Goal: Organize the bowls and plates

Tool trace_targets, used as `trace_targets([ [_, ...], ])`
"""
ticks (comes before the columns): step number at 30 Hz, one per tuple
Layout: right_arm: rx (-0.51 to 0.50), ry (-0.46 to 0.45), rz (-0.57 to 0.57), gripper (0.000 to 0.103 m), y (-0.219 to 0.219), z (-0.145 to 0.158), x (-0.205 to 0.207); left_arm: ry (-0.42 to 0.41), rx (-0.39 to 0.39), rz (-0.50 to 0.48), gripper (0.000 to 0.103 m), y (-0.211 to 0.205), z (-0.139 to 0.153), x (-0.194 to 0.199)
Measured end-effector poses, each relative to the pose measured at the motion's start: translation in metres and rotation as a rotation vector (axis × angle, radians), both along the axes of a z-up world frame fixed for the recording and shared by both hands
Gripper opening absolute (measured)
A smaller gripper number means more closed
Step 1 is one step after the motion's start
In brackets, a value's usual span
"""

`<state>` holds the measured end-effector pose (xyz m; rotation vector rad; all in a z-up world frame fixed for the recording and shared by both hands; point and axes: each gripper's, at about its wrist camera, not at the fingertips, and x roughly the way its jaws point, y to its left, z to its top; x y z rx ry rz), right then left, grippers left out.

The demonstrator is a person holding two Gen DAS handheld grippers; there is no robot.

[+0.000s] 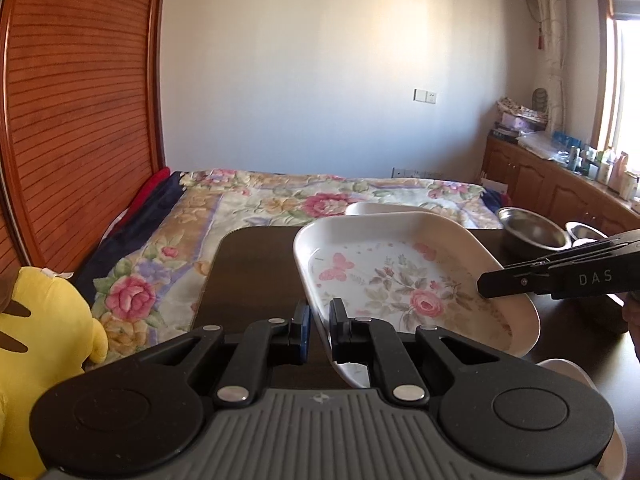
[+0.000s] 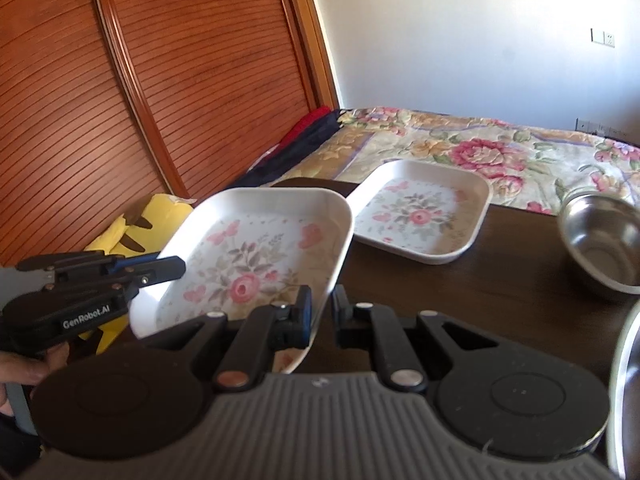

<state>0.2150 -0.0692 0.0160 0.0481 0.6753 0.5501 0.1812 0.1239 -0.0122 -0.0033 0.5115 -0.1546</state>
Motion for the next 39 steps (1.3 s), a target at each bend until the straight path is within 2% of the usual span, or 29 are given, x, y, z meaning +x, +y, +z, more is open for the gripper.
trace_targets([
  [10, 0.006, -0.057, -0.024, 0.012, -0.029, 0.021, -0.033, -0.050, 0.008, -0.040, 0.011, -0.031, 0.022, -0.032],
  [20, -0.001, -0.079, -0.044, 0.012, -0.052, 0.024, -0.066, -0.069, 0.010, -0.070, 0.012, -0.056, 0.026, -0.068],
  [25, 0.005, -0.076, -0.056, 0.012, -0.060, 0.020, -0.083, -0.072, -0.003, -0.084, 0.012, -0.061, 0.024, -0.083],
  [30, 0.048, -0.056, -0.072, 0.012, -0.071, 0.006, -0.095, -0.060, -0.058, -0.088, 0.012, -0.064, 0.014, -0.100],
  [39, 0.086, -0.035, -0.088, 0.012, -0.078, -0.015, -0.115, -0.033, -0.056, -0.102, 0.012, -0.069, -0.002, -0.115],
])
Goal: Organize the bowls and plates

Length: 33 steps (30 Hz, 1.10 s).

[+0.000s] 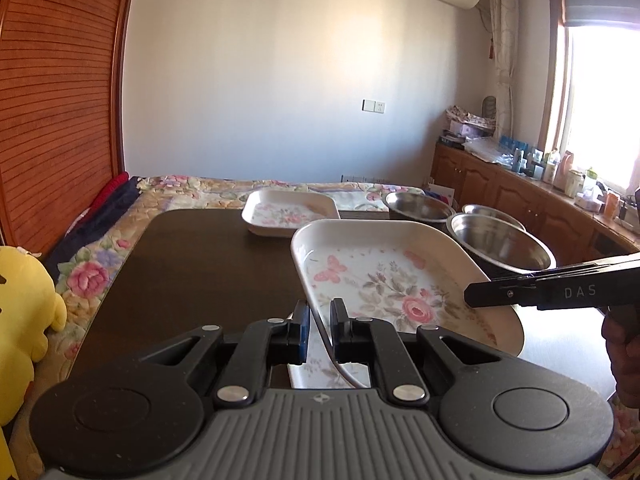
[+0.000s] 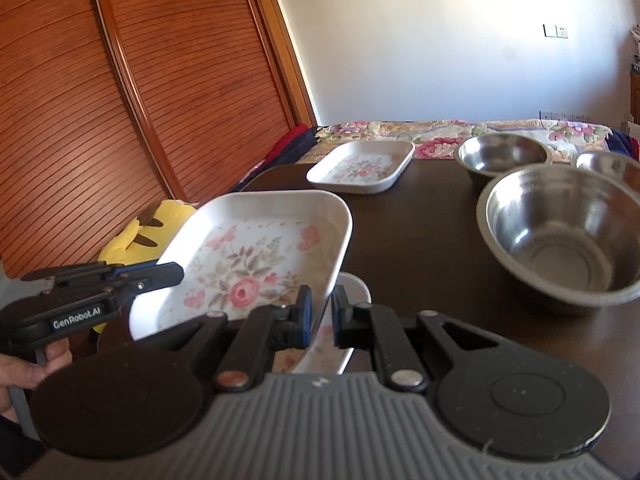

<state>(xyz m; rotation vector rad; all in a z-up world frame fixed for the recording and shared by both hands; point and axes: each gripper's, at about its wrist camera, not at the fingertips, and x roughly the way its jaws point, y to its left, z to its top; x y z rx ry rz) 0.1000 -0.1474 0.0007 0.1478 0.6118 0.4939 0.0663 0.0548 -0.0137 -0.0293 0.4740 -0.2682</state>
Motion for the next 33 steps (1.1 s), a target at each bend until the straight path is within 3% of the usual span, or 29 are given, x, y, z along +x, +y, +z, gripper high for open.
trace_targets([
  [9, -0.036, -0.025, -0.014, 0.012, 0.005, -0.015, -0.012, 0.043, 0.005, 0.001, 0.012, 0.001, -0.018, 0.004],
  [14, -0.002, -0.041, -0.043, 0.013, 0.003, -0.022, -0.012, 0.052, 0.000, 0.005, 0.012, 0.000, -0.029, 0.005],
  [33, 0.003, -0.065, -0.085, 0.015, 0.011, -0.042, -0.021, 0.076, 0.017, 0.011, 0.012, -0.005, -0.040, 0.015],
])
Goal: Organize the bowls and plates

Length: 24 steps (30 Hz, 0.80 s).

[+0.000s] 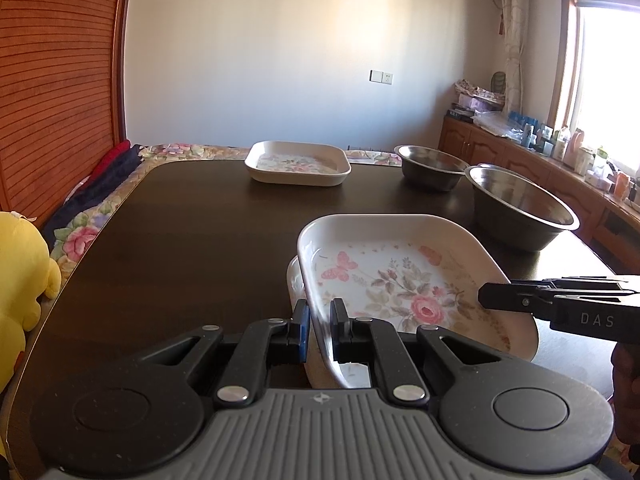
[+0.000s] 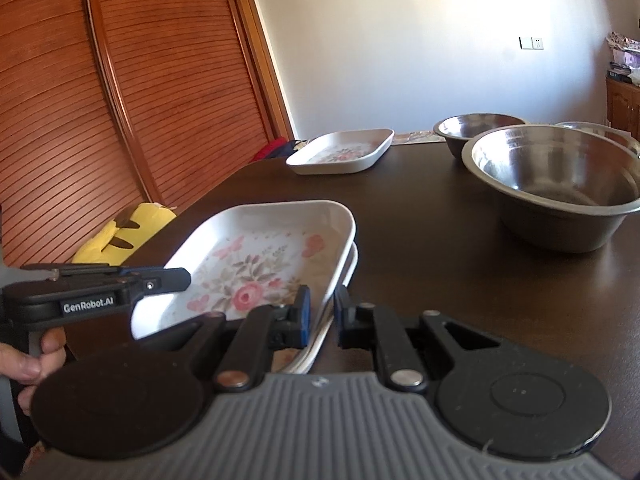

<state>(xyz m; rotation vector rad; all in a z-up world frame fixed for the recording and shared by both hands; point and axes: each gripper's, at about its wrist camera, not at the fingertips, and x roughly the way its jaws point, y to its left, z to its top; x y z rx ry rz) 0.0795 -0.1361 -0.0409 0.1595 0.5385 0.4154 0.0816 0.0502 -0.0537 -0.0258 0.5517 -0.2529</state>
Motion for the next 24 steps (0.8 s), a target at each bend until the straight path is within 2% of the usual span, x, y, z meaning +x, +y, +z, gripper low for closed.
trace_targets([
  [5, -0.038, -0.028, -0.004, 0.017, 0.005, -0.002, -0.002, -0.007, 0.003, -0.003, 0.012, -0.001, -0.001, -0.001],
  [13, -0.030, -0.045, -0.015, 0.018, 0.004, -0.005, -0.003, -0.014, 0.041, 0.017, 0.013, -0.003, -0.005, -0.003],
  [19, -0.035, -0.058, -0.020, 0.018, 0.003, -0.007, -0.005, -0.003, 0.018, 0.013, 0.013, 0.001, -0.010, -0.001],
  [21, -0.036, -0.061, -0.022, 0.023, 0.004, -0.007, -0.006, -0.003, 0.017, 0.013, 0.013, 0.002, -0.011, -0.001],
  [24, -0.042, -0.075, -0.033, 0.023, 0.004, -0.006, -0.007, -0.003, 0.013, 0.012, 0.013, 0.003, -0.011, -0.002],
])
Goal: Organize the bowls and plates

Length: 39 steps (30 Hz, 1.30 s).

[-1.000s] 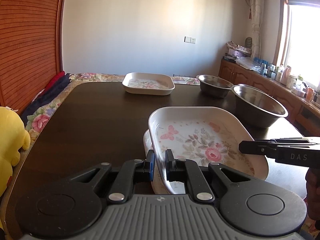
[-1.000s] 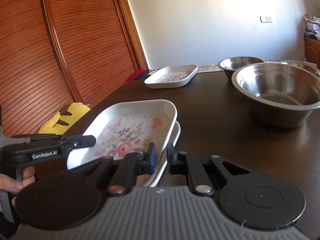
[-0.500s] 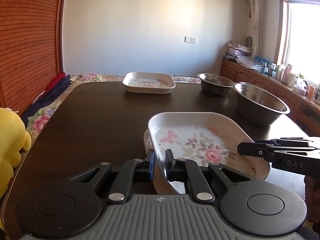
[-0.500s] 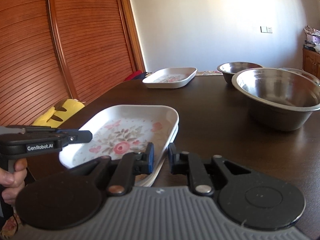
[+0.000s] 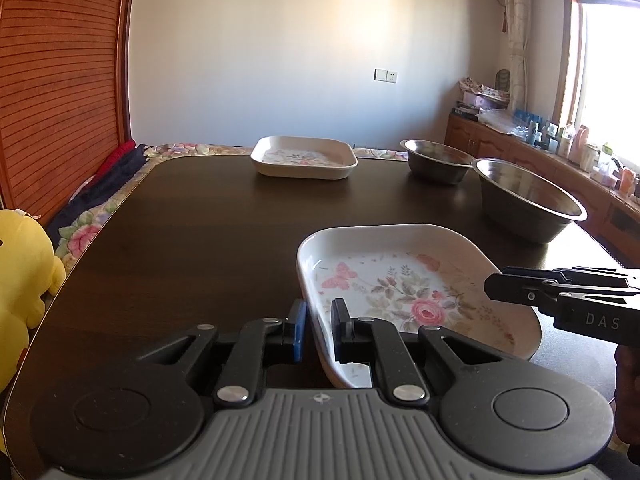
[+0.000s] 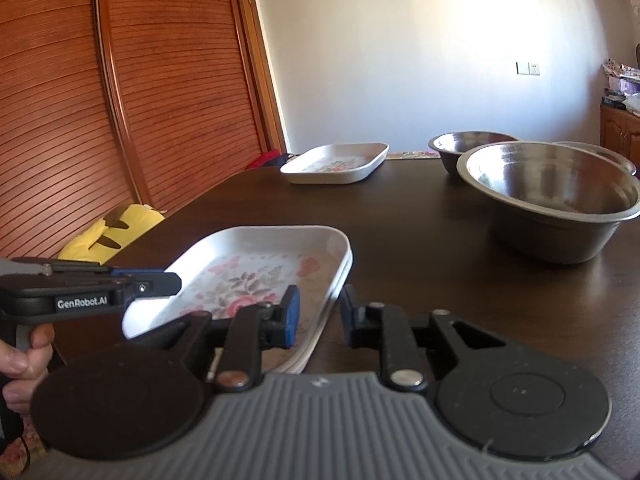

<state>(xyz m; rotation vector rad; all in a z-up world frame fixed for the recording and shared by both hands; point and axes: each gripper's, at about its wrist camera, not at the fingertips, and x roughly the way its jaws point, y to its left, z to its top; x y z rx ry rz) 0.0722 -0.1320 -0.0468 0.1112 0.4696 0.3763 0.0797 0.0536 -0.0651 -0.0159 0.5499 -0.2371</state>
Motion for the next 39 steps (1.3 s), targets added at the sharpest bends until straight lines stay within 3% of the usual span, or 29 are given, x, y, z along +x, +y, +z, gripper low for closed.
trace_targets([
  [6, -0.002, -0.013, -0.011, 0.026, -0.002, 0.003, 0.001, -0.002, -0.001, 0.001, 0.015, 0.000, 0.000, 0.000],
  [8, -0.001, -0.015, -0.012, 0.031, -0.002, 0.003, 0.000, -0.004, -0.002, 0.000, 0.018, 0.000, 0.001, -0.001],
  [21, -0.038, -0.070, -0.003, 0.032, -0.003, 0.032, 0.003, -0.034, 0.021, -0.008, 0.031, 0.000, 0.020, 0.003],
  [24, -0.067, -0.092, 0.014, 0.039, -0.001, 0.047, 0.010, -0.045, 0.029, -0.019, 0.043, 0.001, 0.030, 0.007],
  [29, -0.109, -0.106, 0.049, 0.039, 0.004, 0.069, 0.031, -0.084, 0.023, -0.040, 0.062, 0.005, 0.049, 0.017],
  [33, -0.124, -0.095, 0.083, 0.040, 0.010, 0.083, 0.052, -0.110, 0.010, -0.067, 0.070, 0.008, 0.063, 0.029],
  [36, -0.128, -0.069, 0.113, 0.051, 0.019, 0.090, 0.073, -0.126, 0.018, -0.078, 0.080, 0.011, 0.069, 0.043],
  [39, -0.139, -0.042, 0.133, 0.053, 0.028, 0.093, 0.095, -0.130, 0.020, -0.081, 0.088, 0.017, 0.072, 0.062],
])
